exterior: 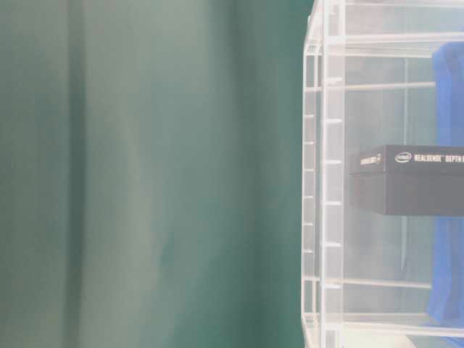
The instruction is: Take the box out of the case with both arms.
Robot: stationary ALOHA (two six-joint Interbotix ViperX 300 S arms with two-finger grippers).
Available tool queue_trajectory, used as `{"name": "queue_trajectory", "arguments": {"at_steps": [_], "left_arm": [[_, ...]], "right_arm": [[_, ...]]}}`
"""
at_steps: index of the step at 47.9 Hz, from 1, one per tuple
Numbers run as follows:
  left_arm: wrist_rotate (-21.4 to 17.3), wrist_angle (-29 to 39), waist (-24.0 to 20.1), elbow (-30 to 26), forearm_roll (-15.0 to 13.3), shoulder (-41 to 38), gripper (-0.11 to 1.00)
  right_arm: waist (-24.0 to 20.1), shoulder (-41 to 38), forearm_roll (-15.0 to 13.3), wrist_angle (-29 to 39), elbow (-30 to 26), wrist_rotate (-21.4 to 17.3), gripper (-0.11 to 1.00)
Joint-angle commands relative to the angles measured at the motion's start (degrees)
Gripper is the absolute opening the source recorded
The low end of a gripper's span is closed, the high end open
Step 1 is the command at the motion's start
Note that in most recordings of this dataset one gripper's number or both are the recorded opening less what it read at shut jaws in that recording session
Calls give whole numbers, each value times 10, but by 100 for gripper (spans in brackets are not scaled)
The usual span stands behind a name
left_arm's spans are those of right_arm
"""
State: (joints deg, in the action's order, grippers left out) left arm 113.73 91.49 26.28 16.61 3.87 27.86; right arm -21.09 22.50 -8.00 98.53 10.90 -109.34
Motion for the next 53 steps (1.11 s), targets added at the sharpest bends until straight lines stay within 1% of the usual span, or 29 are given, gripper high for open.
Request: {"name": "queue_trajectory", "arguments": {"at_steps": [1, 6, 9, 13, 17, 25, 28, 39, 45, 53], "left_arm": [[0, 0, -5, -9, -1, 1, 90], [-4, 2, -18, -8, -1, 4, 90], [-9, 5, -33, -4, 0, 10, 90], [-27, 12, -53, 1, -1, 18, 90], [-56, 18, -80, 5, 0, 27, 90], [-106, 20, -134, 10, 0, 37, 90], [-134, 22, -158, 10, 0, 38, 90], [-223, 29, -243, 7, -1, 38, 90], [-259, 29, -279, 6, 0, 37, 90], [-286, 29, -311, 4, 0, 35, 90]], "right_arm": [[-3, 9, -1, -1, -5, 3, 91], [9, 12, -4, 2, -3, 8, 91], [24, 20, -8, 1, 3, 19, 91], [47, 33, -11, 1, 9, 40, 91], [75, 45, -11, 2, 16, 65, 91], [144, 67, -14, 2, 25, 131, 91], [171, 70, -17, 1, 28, 158, 91], [284, 70, -20, -8, 30, 274, 91], [323, 67, -20, -22, 29, 310, 91], [359, 55, -18, -38, 30, 347, 91]]}}
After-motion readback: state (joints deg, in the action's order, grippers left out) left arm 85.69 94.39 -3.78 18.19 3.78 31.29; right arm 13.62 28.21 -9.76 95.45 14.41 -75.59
